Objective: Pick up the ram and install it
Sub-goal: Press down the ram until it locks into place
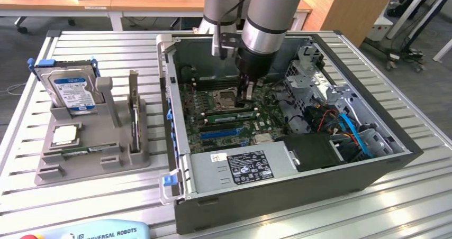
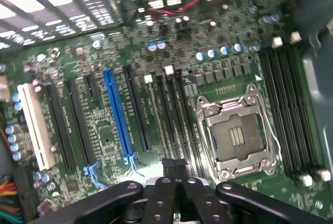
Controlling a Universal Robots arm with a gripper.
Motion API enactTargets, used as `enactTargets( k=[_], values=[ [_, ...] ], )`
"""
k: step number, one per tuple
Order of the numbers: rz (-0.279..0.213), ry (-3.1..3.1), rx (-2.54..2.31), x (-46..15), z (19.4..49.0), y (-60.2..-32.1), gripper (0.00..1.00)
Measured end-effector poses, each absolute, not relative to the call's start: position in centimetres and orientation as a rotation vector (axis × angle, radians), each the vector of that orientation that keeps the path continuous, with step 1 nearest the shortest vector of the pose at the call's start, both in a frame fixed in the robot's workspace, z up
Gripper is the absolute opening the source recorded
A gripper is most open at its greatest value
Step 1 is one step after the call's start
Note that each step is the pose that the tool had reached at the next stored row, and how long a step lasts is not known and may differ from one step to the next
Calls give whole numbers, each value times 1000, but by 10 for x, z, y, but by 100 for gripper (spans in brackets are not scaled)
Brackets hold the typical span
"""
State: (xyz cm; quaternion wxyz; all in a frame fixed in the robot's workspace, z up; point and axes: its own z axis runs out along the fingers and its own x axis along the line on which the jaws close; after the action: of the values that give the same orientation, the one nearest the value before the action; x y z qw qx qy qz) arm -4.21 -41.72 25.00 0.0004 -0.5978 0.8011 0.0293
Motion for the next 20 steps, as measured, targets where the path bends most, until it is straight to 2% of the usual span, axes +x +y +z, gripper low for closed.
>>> enactTargets(
  k=[20],
  values=[
    [87,2797,-1406,-42,250,-417,10]
  ],
)
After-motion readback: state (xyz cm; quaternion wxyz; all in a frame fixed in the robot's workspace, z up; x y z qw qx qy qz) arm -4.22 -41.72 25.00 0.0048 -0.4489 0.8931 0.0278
